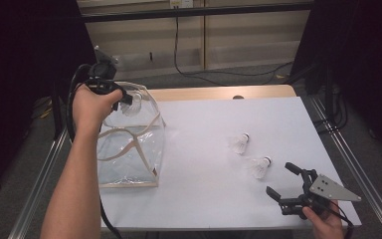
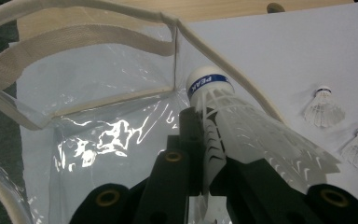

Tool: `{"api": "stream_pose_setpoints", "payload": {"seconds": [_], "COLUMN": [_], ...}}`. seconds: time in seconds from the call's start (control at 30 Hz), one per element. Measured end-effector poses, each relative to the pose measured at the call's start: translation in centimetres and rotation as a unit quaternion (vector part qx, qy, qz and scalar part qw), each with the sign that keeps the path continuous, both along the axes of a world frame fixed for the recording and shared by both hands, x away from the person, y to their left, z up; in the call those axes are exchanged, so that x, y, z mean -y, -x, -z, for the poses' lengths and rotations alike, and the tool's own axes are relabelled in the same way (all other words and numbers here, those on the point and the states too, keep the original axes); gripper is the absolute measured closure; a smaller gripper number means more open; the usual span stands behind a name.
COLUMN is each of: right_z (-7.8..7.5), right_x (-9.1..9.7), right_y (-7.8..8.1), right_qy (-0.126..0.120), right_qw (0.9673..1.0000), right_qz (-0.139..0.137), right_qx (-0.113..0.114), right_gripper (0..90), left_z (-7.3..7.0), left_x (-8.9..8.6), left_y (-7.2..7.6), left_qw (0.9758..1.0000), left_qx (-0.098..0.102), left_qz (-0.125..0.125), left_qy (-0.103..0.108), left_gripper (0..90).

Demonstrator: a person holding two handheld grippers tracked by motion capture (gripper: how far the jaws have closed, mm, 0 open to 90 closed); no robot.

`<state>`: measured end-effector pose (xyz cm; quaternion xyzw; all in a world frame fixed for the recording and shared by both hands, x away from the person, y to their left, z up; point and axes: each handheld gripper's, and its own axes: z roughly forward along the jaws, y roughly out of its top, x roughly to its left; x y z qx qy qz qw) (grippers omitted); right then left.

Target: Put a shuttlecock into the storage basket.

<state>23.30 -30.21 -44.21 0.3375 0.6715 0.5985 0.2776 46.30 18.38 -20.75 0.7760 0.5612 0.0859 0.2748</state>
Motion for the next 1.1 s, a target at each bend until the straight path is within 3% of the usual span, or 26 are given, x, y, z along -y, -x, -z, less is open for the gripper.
{"api": "stream_pose_setpoints", "payload": {"seconds": [1.1], "right_z": [0.0], "right_x": [0.0], "right_y": [0.0], "right_qy": [0.000], "right_qw": [1.0000], "right_qz": [0.000], "right_qx": [-0.002], "right_gripper": [0.6], "left_z": [1.2], "left_x": [-0.7], "left_y": [-0.3], "left_qw": [0.9999], "left_qx": [-0.006], "left_qz": [-0.014], "left_qy": [-0.008], "left_gripper": [88.2]}}
